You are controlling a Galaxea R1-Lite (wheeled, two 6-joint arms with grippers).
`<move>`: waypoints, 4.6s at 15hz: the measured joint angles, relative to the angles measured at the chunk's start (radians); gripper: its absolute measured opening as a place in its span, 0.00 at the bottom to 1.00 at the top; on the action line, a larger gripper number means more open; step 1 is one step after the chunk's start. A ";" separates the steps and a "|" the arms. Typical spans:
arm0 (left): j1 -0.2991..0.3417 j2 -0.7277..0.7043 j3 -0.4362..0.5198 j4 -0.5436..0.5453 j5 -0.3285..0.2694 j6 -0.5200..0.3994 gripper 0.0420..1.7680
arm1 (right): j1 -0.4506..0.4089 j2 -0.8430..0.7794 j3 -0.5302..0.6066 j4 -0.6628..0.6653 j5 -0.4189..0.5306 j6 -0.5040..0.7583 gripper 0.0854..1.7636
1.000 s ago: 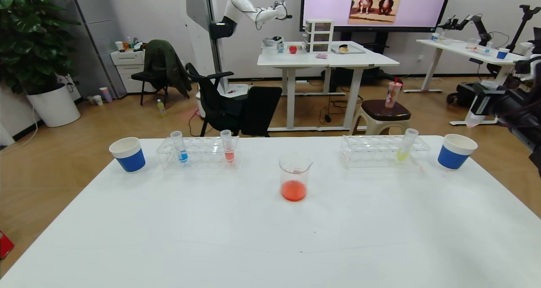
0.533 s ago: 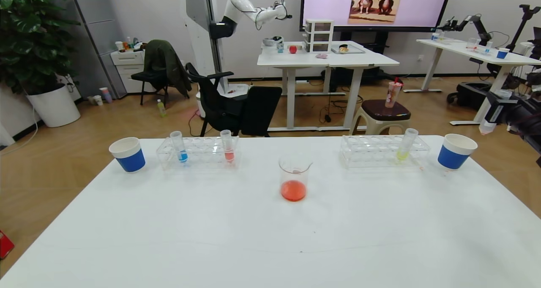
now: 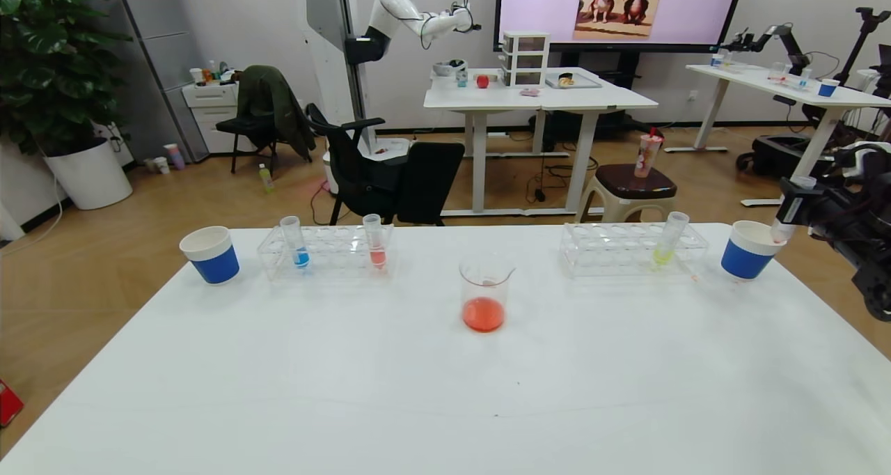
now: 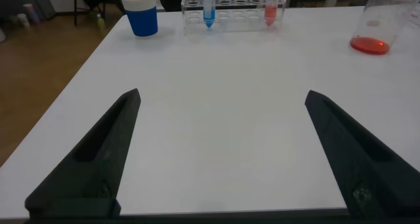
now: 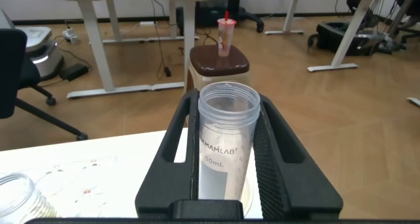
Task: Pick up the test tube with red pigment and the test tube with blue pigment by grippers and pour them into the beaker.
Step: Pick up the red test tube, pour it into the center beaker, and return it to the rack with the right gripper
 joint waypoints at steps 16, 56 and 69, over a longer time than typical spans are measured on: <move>0.000 0.000 0.000 0.000 0.000 0.000 0.99 | 0.000 0.166 0.029 -0.156 -0.008 -0.006 0.98; 0.000 0.000 0.000 0.000 0.000 0.000 0.99 | 0.370 -2.043 0.619 1.312 -0.164 -0.079 0.98; 0.000 0.000 0.000 0.000 0.000 0.000 0.99 | 0.368 -2.136 1.053 1.150 -0.079 -0.041 0.98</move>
